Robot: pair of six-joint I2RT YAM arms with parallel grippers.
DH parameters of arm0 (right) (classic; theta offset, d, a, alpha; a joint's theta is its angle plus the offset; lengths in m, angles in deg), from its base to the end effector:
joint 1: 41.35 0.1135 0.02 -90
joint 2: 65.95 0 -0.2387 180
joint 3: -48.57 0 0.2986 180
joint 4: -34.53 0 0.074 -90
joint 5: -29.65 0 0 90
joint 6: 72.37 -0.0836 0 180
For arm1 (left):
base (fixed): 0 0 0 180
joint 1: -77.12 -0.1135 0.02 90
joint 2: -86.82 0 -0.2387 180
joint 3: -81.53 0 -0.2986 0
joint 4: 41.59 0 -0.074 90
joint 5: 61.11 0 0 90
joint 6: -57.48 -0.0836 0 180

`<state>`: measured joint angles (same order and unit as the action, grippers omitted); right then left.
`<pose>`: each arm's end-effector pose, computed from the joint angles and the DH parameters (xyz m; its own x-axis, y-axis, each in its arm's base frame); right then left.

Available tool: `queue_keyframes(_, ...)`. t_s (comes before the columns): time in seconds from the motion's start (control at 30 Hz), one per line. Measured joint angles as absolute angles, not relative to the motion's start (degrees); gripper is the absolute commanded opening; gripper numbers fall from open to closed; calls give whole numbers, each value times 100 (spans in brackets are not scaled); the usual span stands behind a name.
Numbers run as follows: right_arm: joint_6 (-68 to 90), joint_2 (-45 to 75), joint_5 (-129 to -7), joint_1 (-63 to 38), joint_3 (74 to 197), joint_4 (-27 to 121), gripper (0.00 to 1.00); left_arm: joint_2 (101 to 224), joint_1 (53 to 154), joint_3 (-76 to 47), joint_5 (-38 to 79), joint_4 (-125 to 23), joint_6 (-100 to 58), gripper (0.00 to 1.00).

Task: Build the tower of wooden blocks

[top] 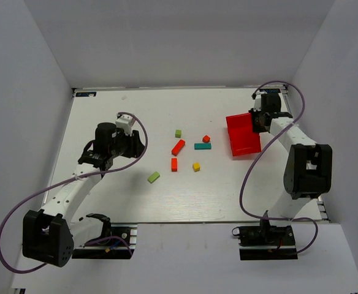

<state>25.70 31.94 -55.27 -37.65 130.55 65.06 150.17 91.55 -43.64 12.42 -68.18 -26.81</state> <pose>0.4478 0.0215 0.1541 -0.7155 -0.1864 -0.6733 -0.1049 0.9815 -0.1603 0.3179 -0.1063 0.1939 -0.6004 0.0560 -0.7978 0.4059 0.8809 -0.2436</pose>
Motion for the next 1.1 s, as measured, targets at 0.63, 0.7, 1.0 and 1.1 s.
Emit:
queue_keyframes(0.63, 2284, 3270, -6357, -4049, 13128, 6839, 90, 15313, 9354, -4204, 1174, -6890, -2742, 56)
queue_keyframes(0.7, 2393, 2879, -6421, -4049, 13121, 6854, 90, 15459, 9437, -4055, 1187, -6947, -2757, 56)
queue_keyframes(1.0, 3351, -43, -7844, -4045, 12518, 6194, 0, 16552, 10172, -3035, 1600, -7354, -3133, 18)
queue_keyframes(1.1, 3805, -415, -9266, -3946, 12190, 6176, 66, 17267, 10541, -2418, 1766, -7590, -3468, 40)
